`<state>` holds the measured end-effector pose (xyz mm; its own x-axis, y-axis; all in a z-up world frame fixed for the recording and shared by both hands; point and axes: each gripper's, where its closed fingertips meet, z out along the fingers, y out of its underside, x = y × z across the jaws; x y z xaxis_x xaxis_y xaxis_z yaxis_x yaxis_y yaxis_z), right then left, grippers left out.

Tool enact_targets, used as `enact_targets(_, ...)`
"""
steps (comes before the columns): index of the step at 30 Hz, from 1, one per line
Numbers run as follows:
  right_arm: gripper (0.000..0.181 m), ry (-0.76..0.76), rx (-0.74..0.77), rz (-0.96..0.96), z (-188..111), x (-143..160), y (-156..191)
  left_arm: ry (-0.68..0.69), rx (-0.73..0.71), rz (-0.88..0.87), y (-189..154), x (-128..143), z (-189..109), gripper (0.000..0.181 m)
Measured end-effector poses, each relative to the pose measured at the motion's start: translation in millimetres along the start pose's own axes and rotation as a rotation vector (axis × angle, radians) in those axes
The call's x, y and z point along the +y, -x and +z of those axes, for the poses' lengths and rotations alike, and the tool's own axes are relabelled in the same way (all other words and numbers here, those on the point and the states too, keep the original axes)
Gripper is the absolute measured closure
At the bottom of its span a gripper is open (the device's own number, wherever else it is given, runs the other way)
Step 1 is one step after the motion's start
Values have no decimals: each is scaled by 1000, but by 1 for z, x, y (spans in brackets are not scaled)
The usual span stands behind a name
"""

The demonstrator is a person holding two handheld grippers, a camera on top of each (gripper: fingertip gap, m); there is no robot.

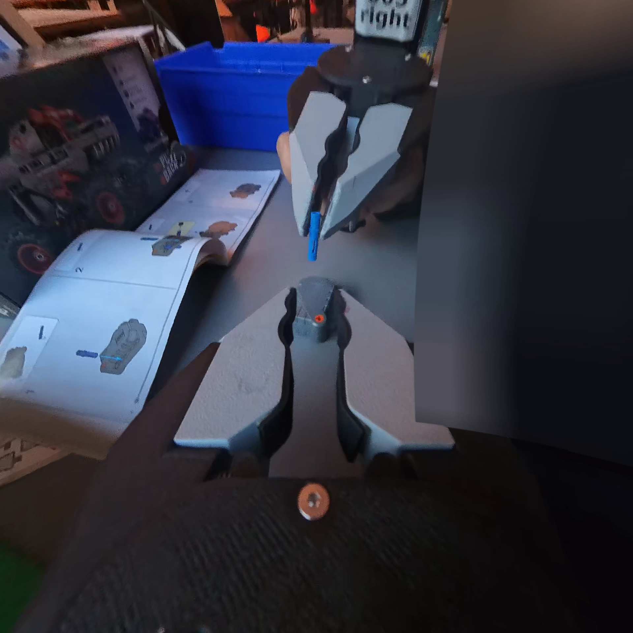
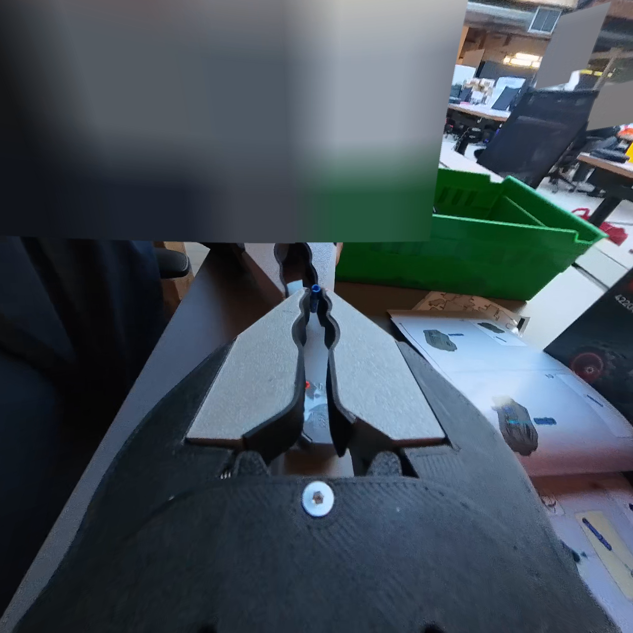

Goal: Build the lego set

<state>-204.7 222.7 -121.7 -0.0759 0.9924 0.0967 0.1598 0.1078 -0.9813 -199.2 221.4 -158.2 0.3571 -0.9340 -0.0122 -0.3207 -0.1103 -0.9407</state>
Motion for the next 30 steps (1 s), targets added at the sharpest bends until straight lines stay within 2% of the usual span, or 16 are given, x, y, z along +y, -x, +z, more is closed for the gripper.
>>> enact_targets(4, 179, 89, -10, 12, -6, 15, -5, 53, -12, -2, 3, 10, 5, 159)
enact_targets(11, 179, 183, -29, 0, -10, 31, -4, 56, 4, -79, 6, 11, 5, 159)
enact_targets(15, 179, 214, -93, 2, -12, 35, 9, 84, 14, -43, 0, 15, 8, 154)
enact_targets(21, 179, 283, -103, -36, -8, 47, 17, 136, 23, -14, 1, 19, 18, 152)
enact_targets(24, 179, 301, -112, -19, -7, 54, 20, 167, 49, 25, 2, 22, 24, 148)
enact_targets(30, 179, 336, -93, 8, -9, 64, 17, 222, 68, 226, 1, 30, 31, 142)
